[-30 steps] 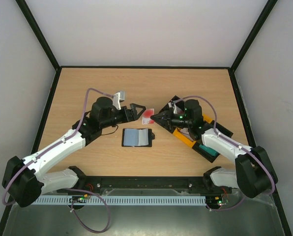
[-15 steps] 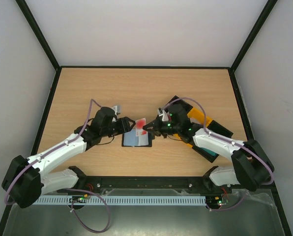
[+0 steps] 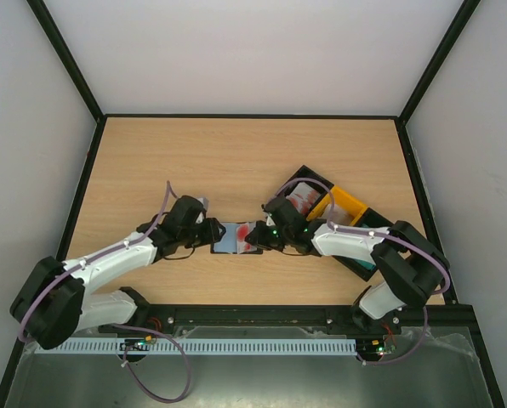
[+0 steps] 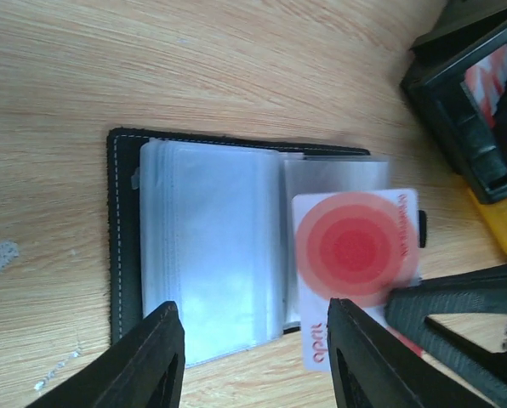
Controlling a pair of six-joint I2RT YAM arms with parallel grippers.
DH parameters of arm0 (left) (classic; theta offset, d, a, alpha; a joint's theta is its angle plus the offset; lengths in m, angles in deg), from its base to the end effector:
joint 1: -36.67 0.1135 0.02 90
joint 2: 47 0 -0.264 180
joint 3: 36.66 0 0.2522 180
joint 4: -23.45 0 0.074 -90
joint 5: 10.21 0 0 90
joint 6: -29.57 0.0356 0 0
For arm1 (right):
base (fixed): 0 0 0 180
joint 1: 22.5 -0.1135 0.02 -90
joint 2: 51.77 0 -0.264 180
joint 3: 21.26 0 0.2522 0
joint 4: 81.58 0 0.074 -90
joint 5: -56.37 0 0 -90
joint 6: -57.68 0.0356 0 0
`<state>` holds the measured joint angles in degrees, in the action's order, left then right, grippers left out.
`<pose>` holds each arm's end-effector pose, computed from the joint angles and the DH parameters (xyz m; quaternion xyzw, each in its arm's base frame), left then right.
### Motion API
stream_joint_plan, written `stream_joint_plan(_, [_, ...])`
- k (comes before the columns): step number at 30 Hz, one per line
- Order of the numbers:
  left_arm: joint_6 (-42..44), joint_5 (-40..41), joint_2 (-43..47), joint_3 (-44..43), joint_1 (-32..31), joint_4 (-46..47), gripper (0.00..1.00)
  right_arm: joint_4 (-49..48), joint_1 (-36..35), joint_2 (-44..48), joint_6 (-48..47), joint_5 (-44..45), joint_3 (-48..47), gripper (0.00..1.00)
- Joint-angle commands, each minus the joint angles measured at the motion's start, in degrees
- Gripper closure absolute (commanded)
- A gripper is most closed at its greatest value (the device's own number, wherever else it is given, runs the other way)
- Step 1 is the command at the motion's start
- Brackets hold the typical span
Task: Put the credit cards into the card holder
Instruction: Insert the credit card into the card holder.
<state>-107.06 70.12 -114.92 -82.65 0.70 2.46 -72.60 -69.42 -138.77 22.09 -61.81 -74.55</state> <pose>0.1864 -0.1426 0.1897 -0.0513 0.9127 -0.3207 0.2480 0.1881 0.2258 0.1657 -0.0394 0.8929 0.4423 0.0742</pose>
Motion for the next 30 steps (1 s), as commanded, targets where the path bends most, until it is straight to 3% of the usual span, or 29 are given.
stream_joint_plan(1, [2.6,1.4,-2.0,-0.4,0.4,-1.9,0.53,-2.4,-0.4,-0.5,0.7,5.1,-1.4,0.98])
stream_joint_plan(13, [4.0,3.1,-7.0,-0.7,0.3,-1.1,0.64,1.7,-1.1,-7.2,-0.4,5.5,-8.0,0.98])
stream_joint_plan(30, [6.3,3.1,-9.6,-0.6,0.4,-1.1,0.69,-4.5,-1.8,-5.1,2.4,9.9,-2.9,0.98])
